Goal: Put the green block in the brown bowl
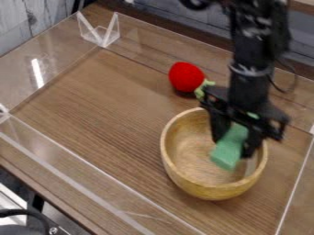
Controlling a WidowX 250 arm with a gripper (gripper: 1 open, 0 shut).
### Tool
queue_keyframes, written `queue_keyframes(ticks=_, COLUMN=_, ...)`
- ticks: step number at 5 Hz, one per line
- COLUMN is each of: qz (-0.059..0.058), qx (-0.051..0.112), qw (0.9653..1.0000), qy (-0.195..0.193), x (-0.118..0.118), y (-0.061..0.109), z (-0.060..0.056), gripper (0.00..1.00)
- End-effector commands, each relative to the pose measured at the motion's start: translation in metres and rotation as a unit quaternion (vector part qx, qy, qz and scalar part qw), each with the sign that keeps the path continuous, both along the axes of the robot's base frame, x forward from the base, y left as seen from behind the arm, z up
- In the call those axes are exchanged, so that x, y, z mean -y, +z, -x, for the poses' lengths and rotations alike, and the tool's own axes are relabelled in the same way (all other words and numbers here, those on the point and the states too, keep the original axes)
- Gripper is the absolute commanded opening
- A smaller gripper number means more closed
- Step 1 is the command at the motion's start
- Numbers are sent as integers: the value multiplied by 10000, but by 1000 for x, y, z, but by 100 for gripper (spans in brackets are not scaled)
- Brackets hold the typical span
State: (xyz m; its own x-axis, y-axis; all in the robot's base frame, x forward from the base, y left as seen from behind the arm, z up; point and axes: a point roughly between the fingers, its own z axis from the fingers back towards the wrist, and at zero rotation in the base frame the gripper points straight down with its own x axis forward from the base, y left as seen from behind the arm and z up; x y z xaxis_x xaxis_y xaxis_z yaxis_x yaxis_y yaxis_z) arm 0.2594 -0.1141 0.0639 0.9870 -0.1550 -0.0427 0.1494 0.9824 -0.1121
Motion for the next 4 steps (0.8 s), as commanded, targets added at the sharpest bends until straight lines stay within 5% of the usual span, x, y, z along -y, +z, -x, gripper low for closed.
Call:
queue_keyframes(ticks=1, qz=-5, qx=122, qw=9999, qy=-71, x=1, y=-3, z=2, gripper=0)
queue_keyframes(ticks=4, qz=-38, qx=115, qw=9999, qy=23, x=-18, y=-12, z=4, gripper=0)
